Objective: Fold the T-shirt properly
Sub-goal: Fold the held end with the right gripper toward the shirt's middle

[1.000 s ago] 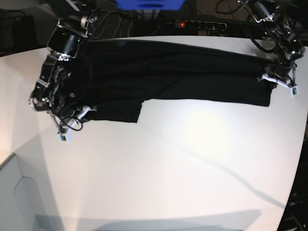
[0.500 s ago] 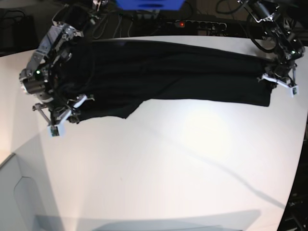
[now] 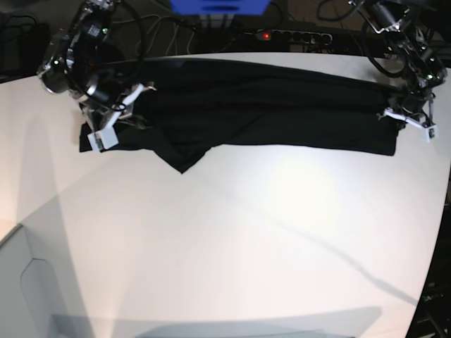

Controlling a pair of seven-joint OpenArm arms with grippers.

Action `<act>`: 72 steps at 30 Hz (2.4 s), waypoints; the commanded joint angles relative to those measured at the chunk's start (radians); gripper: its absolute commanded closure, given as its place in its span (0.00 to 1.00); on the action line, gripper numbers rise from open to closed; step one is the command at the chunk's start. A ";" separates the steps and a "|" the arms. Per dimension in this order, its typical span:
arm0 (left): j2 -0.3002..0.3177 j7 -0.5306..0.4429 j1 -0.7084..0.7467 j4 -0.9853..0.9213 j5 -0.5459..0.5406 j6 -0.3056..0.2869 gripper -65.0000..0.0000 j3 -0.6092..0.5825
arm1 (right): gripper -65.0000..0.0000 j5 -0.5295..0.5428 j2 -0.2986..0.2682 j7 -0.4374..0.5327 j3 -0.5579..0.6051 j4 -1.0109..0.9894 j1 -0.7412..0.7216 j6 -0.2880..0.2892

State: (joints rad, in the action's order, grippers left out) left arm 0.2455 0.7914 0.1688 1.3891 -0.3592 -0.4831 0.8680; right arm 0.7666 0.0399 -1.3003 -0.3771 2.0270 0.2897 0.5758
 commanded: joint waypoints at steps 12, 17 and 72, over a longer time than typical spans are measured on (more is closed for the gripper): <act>0.016 -0.014 -0.005 0.014 -0.007 -0.001 0.99 0.004 | 1.00 0.230 -0.039 0.023 0.247 0.016 0.078 0.014; 0.016 -0.014 -0.005 0.014 -0.007 -0.001 0.99 0.004 | 1.00 0.224 -0.039 0.023 0.324 0.010 0.093 0.014; 0.016 -0.008 -0.004 0.054 -0.059 -0.002 0.61 0.052 | 0.84 -0.005 -0.127 0.100 0.537 -0.015 0.001 0.013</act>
State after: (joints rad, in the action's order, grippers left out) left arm 0.2371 0.8074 0.1692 1.4197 -0.4061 -0.4831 0.9123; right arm 0.7387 -0.0856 -1.2194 0.1619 1.9919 0.3023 0.5755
